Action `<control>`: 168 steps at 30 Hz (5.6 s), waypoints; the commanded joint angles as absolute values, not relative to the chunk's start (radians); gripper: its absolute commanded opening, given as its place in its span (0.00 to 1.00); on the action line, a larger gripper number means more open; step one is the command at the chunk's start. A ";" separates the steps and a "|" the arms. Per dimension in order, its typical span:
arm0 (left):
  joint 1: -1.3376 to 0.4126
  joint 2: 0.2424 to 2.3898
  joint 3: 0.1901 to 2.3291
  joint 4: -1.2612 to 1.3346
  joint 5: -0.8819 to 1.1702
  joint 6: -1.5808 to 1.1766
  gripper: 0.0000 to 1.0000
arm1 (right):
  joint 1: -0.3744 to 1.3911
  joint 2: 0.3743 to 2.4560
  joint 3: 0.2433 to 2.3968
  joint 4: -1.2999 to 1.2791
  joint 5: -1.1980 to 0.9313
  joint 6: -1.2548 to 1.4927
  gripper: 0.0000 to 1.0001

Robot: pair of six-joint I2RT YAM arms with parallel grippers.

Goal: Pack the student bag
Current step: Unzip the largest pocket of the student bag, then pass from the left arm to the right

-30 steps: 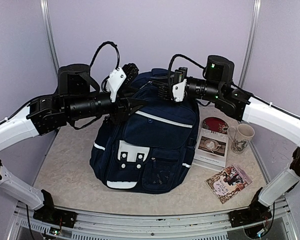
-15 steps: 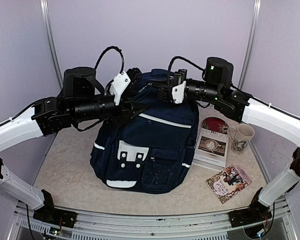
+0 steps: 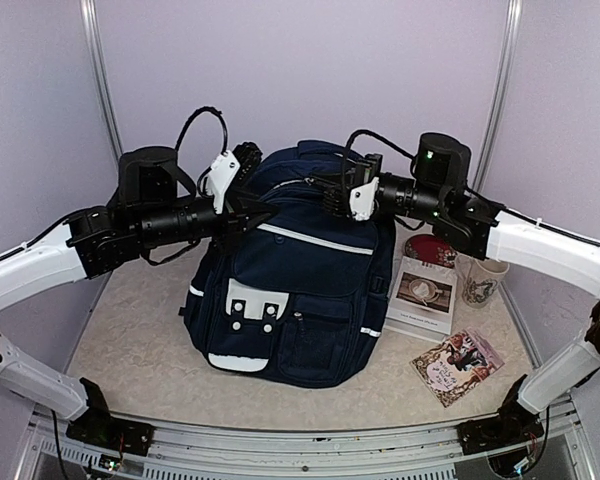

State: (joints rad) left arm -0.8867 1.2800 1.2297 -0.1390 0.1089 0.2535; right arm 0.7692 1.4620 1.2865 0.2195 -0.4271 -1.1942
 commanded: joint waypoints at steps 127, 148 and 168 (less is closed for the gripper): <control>-0.549 1.415 1.151 0.515 0.137 0.152 0.00 | 0.613 1.803 1.190 0.311 -0.499 0.468 0.00; -0.394 1.683 1.323 0.217 1.054 0.349 0.00 | 0.665 1.578 0.822 0.293 -0.487 0.345 0.88; -0.431 1.656 1.302 0.136 1.006 0.452 0.00 | 0.618 1.508 1.083 0.136 -0.710 0.002 0.95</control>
State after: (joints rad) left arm -0.4168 1.7016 1.2743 0.1143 1.0000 0.4236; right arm 0.6250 1.4082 1.0134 0.1932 -0.6724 0.0364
